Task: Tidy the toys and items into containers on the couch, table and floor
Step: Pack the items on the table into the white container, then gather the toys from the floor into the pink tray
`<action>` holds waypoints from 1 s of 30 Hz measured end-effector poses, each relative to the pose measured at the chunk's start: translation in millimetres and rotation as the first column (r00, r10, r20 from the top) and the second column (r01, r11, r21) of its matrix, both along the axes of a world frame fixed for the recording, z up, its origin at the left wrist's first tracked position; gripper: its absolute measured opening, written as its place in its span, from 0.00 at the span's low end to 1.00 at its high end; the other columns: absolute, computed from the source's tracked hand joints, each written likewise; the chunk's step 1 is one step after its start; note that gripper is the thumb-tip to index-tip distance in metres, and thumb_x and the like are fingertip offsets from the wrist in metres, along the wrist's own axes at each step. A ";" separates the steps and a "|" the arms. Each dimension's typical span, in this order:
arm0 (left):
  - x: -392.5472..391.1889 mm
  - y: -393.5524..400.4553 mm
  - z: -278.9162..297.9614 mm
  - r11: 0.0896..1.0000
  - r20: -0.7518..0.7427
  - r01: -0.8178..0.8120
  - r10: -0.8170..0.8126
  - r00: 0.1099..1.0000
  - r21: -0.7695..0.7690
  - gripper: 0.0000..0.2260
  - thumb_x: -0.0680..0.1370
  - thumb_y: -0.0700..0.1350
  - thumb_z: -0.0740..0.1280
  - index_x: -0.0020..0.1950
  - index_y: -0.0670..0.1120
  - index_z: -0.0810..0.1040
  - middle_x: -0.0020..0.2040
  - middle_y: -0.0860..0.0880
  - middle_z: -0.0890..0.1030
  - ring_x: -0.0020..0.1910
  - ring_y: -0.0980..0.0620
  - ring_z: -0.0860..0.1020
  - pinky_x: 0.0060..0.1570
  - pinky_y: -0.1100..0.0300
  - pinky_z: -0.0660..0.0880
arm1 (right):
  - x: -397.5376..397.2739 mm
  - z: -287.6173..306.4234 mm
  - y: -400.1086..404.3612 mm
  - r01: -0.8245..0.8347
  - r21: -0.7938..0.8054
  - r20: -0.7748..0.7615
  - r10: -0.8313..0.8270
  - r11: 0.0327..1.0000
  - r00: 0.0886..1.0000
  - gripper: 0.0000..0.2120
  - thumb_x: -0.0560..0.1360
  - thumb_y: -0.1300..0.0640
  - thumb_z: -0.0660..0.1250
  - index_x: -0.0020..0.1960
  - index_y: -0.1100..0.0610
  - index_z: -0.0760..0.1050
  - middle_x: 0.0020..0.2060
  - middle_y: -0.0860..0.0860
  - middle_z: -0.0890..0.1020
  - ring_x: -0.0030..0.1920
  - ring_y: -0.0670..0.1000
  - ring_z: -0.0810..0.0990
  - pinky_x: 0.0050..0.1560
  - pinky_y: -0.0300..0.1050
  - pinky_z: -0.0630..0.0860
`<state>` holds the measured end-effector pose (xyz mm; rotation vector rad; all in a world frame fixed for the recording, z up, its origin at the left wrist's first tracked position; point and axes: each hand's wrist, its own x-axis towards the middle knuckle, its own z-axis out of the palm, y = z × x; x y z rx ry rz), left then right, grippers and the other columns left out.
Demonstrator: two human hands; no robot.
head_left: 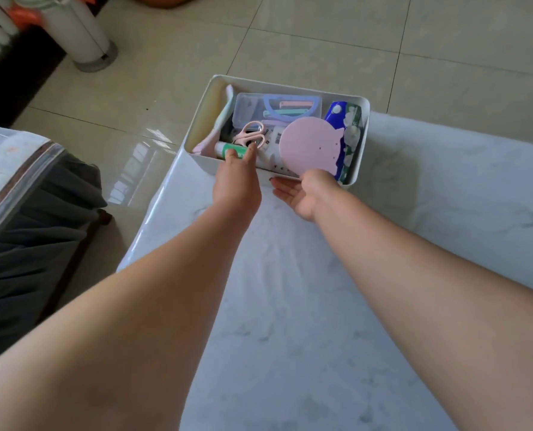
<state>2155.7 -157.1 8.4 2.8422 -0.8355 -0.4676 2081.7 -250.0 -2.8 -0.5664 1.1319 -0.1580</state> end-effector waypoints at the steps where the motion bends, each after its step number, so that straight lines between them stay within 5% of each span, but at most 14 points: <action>1: 5.5 -0.3 0.1 1.000 -0.002 -0.006 0.006 1.000 0.006 0.34 0.75 0.33 0.58 0.78 0.54 0.55 0.73 0.40 0.60 0.66 0.39 0.70 0.58 0.49 0.72 | 4.7 -1.3 0.3 -0.013 -0.015 0.008 0.013 1.000 1.000 0.23 0.81 0.63 0.38 0.72 0.62 0.60 0.56 0.67 0.79 0.43 0.58 0.82 0.53 0.52 0.76; 4: 10.4 -1.3 3.4 1.000 -0.010 0.002 -0.002 1.000 0.026 0.35 0.75 0.33 0.59 0.78 0.54 0.53 0.74 0.41 0.58 0.65 0.39 0.71 0.56 0.49 0.72 | 11.9 1.3 -0.1 -0.019 -0.024 0.019 0.019 1.000 1.000 0.23 0.81 0.62 0.39 0.71 0.62 0.62 0.57 0.66 0.79 0.39 0.56 0.81 0.51 0.51 0.77; 6: 3.8 0.9 4.3 1.000 -0.026 -0.003 0.004 1.000 0.025 0.37 0.75 0.32 0.59 0.79 0.54 0.50 0.77 0.40 0.53 0.67 0.39 0.70 0.57 0.50 0.72 | 9.5 1.1 0.3 -0.045 -0.021 0.028 0.045 0.999 0.999 0.20 0.83 0.59 0.41 0.71 0.59 0.62 0.59 0.63 0.79 0.49 0.58 0.82 0.53 0.49 0.77; 8: -11.1 2.5 2.1 0.999 -0.028 -0.034 0.034 0.999 0.003 0.38 0.75 0.32 0.59 0.79 0.53 0.46 0.78 0.39 0.47 0.69 0.40 0.67 0.60 0.52 0.70 | -0.9 -1.3 1.1 -0.122 -0.055 -0.007 0.121 0.991 0.993 0.16 0.84 0.53 0.48 0.67 0.57 0.66 0.60 0.59 0.79 0.58 0.56 0.80 0.56 0.48 0.75; 10: -31.5 1.4 -3.6 0.997 0.002 -0.072 0.072 0.997 -0.037 0.39 0.74 0.31 0.59 0.79 0.51 0.44 0.78 0.37 0.44 0.72 0.40 0.63 0.65 0.53 0.67 | -16.4 -6.6 1.6 -0.266 -0.145 -0.151 0.244 0.953 0.958 0.14 0.81 0.48 0.57 0.58 0.57 0.72 0.56 0.55 0.80 0.55 0.53 0.80 0.56 0.47 0.76; 16: -128.6 -26.2 -22.2 0.997 0.105 0.059 -0.064 0.992 0.050 0.39 0.77 0.40 0.62 0.78 0.49 0.38 0.77 0.35 0.40 0.76 0.37 0.48 0.75 0.50 0.53 | -116.3 -24.1 -22.4 -0.749 -0.483 -0.696 0.321 0.454 0.642 0.35 0.74 0.45 0.69 0.74 0.55 0.59 0.70 0.56 0.69 0.69 0.59 0.70 0.65 0.50 0.70; 19: -179.4 -46.1 -24.8 0.979 0.046 0.128 -0.137 0.990 0.161 0.42 0.77 0.42 0.64 0.78 0.50 0.34 0.76 0.37 0.36 0.77 0.39 0.43 0.74 0.45 0.52 | -171.4 -21.8 -43.3 -0.857 -0.429 -0.812 0.295 0.284 0.504 0.41 0.72 0.41 0.70 0.77 0.50 0.53 0.74 0.56 0.62 0.72 0.61 0.63 0.69 0.55 0.64; 23: -247.9 -72.0 -18.1 0.946 -0.052 0.204 -0.197 0.979 0.251 0.48 0.75 0.54 0.70 0.76 0.54 0.32 0.76 0.43 0.32 0.77 0.41 0.37 0.70 0.33 0.51 | -254.9 -14.5 -67.3 -0.945 -0.291 -0.896 0.304 0.150 0.324 0.52 0.68 0.37 0.71 0.78 0.43 0.40 0.78 0.53 0.41 0.78 0.61 0.42 0.72 0.70 0.48; 30: -435.1 -124.2 8.8 0.807 -0.126 0.413 -0.399 0.908 0.423 0.57 0.64 0.73 0.66 0.72 0.57 0.25 0.72 0.44 0.24 0.74 0.39 0.30 0.64 0.25 0.52 | -495.2 8.2 -117.4 -0.978 -0.106 -0.962 0.230 0.180 0.146 0.59 0.65 0.39 0.75 0.76 0.40 0.31 0.75 0.54 0.30 0.75 0.63 0.32 0.68 0.77 0.42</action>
